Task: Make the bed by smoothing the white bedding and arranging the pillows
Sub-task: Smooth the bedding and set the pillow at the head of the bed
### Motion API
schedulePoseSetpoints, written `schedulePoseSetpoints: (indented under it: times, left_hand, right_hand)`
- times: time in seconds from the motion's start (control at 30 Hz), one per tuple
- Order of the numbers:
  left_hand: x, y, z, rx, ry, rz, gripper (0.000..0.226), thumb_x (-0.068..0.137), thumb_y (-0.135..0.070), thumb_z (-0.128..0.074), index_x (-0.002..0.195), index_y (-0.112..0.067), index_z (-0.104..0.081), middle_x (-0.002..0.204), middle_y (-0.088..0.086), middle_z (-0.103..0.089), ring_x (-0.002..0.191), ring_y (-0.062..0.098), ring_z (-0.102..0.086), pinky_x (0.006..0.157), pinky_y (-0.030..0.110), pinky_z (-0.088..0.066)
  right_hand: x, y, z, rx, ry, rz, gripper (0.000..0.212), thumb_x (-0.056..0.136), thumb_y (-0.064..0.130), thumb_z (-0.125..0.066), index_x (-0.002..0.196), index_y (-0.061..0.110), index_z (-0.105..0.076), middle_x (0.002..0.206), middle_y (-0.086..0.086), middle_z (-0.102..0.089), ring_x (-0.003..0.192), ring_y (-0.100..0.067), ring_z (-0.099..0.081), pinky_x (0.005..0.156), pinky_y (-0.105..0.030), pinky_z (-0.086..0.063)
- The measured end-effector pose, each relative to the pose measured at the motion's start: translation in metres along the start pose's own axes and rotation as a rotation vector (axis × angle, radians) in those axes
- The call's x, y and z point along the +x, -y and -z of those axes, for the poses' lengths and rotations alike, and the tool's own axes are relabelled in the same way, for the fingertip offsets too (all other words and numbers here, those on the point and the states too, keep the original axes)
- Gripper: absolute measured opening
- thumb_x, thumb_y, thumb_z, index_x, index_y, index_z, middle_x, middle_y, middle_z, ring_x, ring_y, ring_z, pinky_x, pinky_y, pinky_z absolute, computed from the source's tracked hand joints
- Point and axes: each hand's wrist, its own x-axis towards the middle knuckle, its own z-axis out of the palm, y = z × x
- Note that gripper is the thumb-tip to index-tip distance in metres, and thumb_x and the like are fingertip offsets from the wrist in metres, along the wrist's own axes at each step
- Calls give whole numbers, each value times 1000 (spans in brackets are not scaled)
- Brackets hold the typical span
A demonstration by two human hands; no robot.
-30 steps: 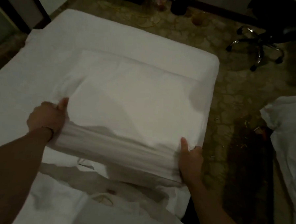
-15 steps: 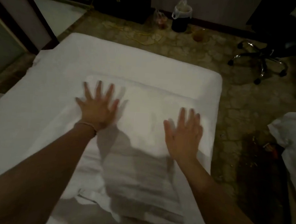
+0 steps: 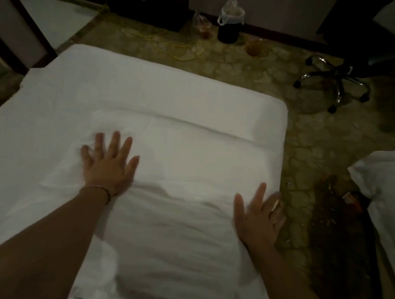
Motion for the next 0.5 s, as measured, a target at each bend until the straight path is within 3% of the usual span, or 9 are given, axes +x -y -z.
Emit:
schedulePoseSetpoints:
  times: [0.23,0.37,0.5]
  left_hand:
    - [-23,-9,25,-61,54,78,72,95,-68,-9,158,-34,-2,167,1,5,150,38,14,116,64,7]
    - [-78,-17,52,-144,71,102,75,95,-67,-7,159,-29,-5,167,0,0,152,32,9,119,59,-1]
    - [-155,-10,86,-200,139,160,80,92,-72,-4,159,-29,-10,167,-2,-4,153,28,8,121,57,-4]
  right_hand:
    - [-13,11,20,-1,-63,111,83,97,66,-15,158,12,2,164,-14,12,151,-36,5,120,-57,-4]
    - [-48,47,44,-55,131,396,78,95,67,-2,156,21,11,161,-5,26,148,-25,24,120,-49,12]
    - [-107,79,78,-146,346,751,81,90,70,0,158,28,3,164,1,18,150,-21,20,122,-46,3]
